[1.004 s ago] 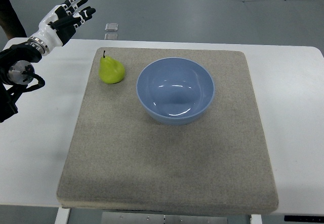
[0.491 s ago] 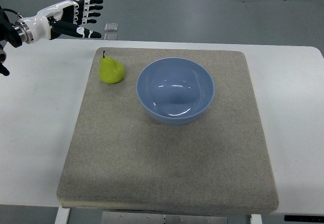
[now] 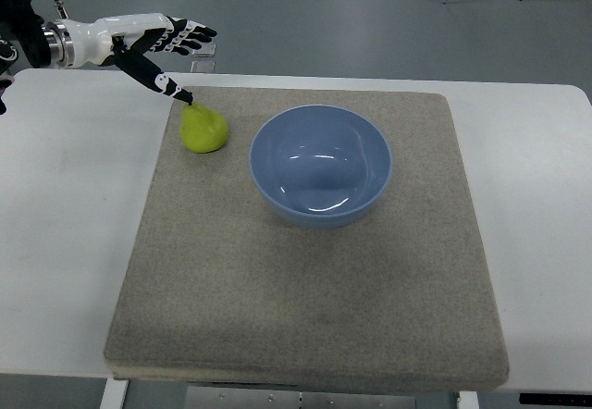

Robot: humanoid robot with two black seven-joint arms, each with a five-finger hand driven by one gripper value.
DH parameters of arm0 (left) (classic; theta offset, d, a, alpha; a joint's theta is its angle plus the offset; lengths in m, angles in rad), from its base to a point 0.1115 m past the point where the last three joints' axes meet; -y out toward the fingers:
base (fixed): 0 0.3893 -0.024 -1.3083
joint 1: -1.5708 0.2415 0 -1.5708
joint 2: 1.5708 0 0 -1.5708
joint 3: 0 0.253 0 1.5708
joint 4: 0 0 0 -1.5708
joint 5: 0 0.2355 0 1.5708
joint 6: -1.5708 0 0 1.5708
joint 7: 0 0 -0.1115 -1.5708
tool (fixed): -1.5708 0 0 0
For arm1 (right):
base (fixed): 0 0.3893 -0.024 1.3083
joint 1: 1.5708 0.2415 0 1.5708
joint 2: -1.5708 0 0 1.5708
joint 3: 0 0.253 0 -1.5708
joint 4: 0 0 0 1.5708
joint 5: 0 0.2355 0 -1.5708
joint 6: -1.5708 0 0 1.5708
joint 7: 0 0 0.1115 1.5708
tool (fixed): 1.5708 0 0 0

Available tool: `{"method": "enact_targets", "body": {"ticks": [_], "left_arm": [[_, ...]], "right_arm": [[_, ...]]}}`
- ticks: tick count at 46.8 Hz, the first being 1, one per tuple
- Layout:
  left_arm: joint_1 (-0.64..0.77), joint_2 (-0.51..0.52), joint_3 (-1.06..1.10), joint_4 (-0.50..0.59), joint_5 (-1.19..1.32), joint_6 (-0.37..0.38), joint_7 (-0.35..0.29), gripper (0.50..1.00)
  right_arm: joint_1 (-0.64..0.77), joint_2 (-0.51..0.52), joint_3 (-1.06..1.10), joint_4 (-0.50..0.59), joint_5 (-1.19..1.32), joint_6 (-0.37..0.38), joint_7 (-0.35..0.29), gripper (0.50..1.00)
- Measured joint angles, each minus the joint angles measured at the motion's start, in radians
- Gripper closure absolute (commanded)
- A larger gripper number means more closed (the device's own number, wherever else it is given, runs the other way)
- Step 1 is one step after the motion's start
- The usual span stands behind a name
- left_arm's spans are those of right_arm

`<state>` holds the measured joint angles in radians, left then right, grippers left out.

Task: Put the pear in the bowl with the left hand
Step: 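Lower the left hand fingers down around the pear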

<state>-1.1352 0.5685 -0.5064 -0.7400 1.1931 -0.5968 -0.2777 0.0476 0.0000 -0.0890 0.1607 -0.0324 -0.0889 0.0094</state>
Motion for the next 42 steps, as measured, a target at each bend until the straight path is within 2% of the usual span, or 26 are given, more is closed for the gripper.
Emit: {"method": "enact_targets", "body": {"ticks": [7, 22, 33, 42], "left_arm": [[-0.021, -0.009, 0.028, -0.032, 0.114, 0.002, -0.003, 0.527], [-0.058, -0.052, 0.096, -0.024, 0.320, 0.020, -0.011, 0.529], [-0.058, -0.078, 0.124, -0.020, 0.366, 0.027, -0.019, 0.536], [-0.057, -0.107, 0.165, 0.019, 0.376, 0.096, -0.020, 0.536]], "right_arm": [[0.000, 0.000, 0.000, -0.001, 0.000, 0.000, 0.000, 0.576], [0.000, 0.000, 0.000, -0.001, 0.000, 0.000, 0.000, 0.576], [0.000, 0.000, 0.000, 0.000, 0.000, 0.000, 0.000, 0.576], [0.000, 0.000, 0.000, 0.000, 0.000, 0.000, 0.000, 0.576]]}}
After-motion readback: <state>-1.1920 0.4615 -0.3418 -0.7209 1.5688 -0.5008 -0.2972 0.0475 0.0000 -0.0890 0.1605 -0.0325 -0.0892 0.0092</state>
